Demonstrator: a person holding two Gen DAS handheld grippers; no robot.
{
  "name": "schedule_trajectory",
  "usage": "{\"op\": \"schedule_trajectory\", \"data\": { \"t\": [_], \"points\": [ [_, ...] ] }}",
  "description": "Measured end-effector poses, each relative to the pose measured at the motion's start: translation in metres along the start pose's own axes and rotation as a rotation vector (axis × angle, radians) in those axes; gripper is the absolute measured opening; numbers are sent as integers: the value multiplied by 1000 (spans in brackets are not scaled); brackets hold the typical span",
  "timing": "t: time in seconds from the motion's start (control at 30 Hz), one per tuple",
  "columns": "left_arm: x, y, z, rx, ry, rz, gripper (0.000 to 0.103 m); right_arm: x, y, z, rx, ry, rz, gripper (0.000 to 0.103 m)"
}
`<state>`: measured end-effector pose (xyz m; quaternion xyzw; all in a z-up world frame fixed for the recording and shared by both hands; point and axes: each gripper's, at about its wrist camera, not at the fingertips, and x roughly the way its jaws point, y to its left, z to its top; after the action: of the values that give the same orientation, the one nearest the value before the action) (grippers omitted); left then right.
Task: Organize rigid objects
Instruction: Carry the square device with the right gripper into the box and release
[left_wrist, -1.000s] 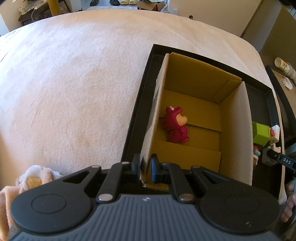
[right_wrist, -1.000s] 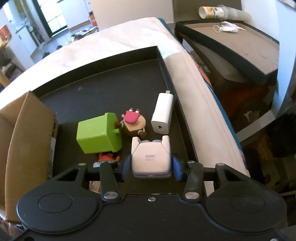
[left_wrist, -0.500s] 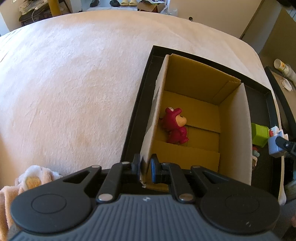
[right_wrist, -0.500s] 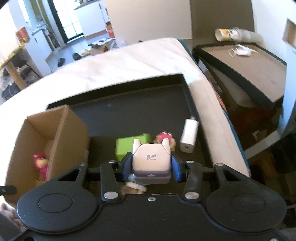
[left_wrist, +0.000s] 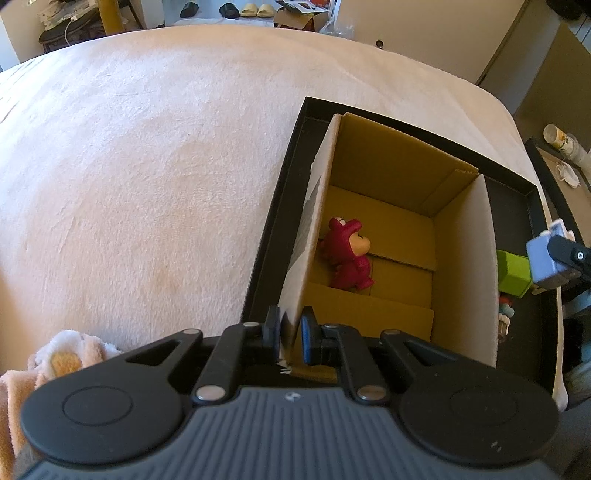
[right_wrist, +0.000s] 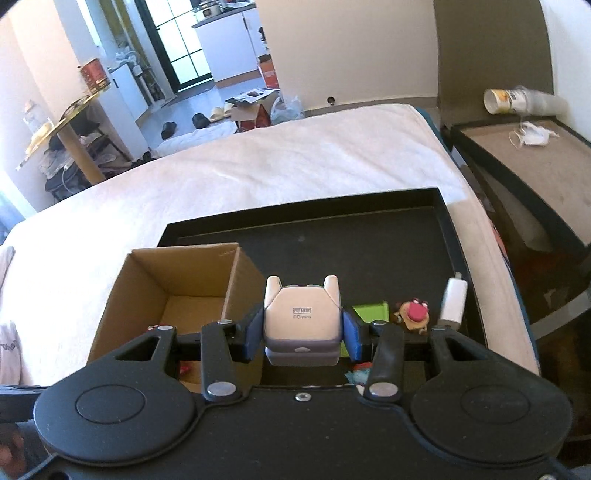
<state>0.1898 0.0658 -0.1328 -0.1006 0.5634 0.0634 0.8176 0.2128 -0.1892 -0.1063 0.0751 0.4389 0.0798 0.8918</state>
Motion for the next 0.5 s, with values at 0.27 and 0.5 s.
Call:
{"op": "schedule_trajectory", "data": {
  "t": [0.27,0.5],
  "points": [
    [-1,0,-1,8,-4,-3,10,0,28,7,-41,-13,36,43],
    [1,3,-1,1,-4,-17,10,6,56,11,-91,-23,87,43]
  ]
}}
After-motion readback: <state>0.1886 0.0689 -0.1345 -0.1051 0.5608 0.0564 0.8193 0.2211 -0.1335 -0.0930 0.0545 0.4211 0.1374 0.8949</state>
